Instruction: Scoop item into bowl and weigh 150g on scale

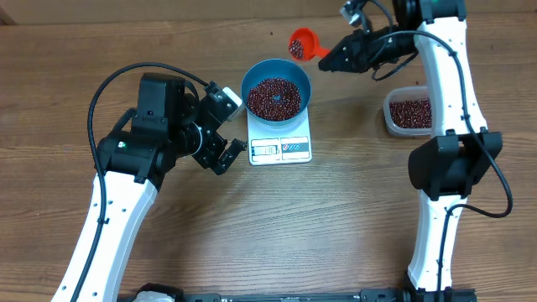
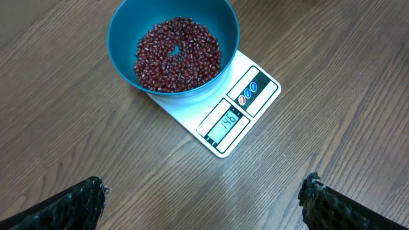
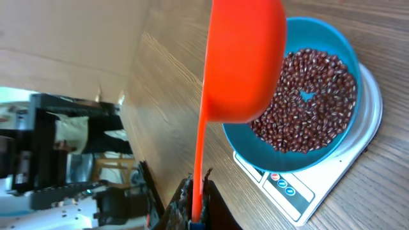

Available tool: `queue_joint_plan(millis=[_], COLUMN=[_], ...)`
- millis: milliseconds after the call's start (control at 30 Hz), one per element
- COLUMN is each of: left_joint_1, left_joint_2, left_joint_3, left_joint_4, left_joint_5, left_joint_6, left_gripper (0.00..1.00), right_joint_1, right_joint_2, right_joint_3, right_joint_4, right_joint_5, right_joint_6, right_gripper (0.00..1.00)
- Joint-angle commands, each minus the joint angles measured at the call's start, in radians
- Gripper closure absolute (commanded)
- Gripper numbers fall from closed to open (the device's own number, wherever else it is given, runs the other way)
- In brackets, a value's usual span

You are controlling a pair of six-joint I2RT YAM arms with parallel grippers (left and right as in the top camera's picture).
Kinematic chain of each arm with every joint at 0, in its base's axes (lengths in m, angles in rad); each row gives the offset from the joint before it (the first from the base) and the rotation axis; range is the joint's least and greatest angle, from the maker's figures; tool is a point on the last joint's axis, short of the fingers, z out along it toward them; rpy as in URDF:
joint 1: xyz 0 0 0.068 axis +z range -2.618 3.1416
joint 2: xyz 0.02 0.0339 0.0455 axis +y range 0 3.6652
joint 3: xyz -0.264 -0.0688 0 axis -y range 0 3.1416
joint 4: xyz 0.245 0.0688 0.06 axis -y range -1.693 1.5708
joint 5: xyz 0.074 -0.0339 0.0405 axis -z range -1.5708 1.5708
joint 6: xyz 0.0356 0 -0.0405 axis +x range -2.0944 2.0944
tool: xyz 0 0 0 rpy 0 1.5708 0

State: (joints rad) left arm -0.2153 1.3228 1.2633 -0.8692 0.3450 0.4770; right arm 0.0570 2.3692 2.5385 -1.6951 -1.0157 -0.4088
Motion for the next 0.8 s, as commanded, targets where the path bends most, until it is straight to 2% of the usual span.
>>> queue_joint_plan(millis=[0, 367, 633, 767], left_joint_1=[0.005, 0.005, 0.005, 0.005], left_joint_2=[-0.016, -0.016, -0.016, -0.016], left_joint_3=[0.015, 0.015, 0.015, 0.015], left_joint_4=[-0.002, -0.002, -0.002, -0.002], left_joint_5=[0.014, 0.013, 0.014, 0.014], left_joint_6=[-0.010, -0.010, -0.010, -0.010], left_gripper=[0.00, 0.00, 0.00, 0.01], right_joint_1=[-0.034, -0.150, -0.126, -0.072], right_joint_2=[-0.067, -0.194, -0.194, -0.194], right_joint_3=[0.030, 0.029, 0.027, 0.027], right_joint_4=[0.001, 0.001, 0.006, 0.006], right_joint_5=[-0.067, -0.059, -0.056, 0.030], right_joint_6=[-0.007, 0.019, 0.019, 0.024], right_gripper=[0.96, 0.96, 0.96, 0.96])
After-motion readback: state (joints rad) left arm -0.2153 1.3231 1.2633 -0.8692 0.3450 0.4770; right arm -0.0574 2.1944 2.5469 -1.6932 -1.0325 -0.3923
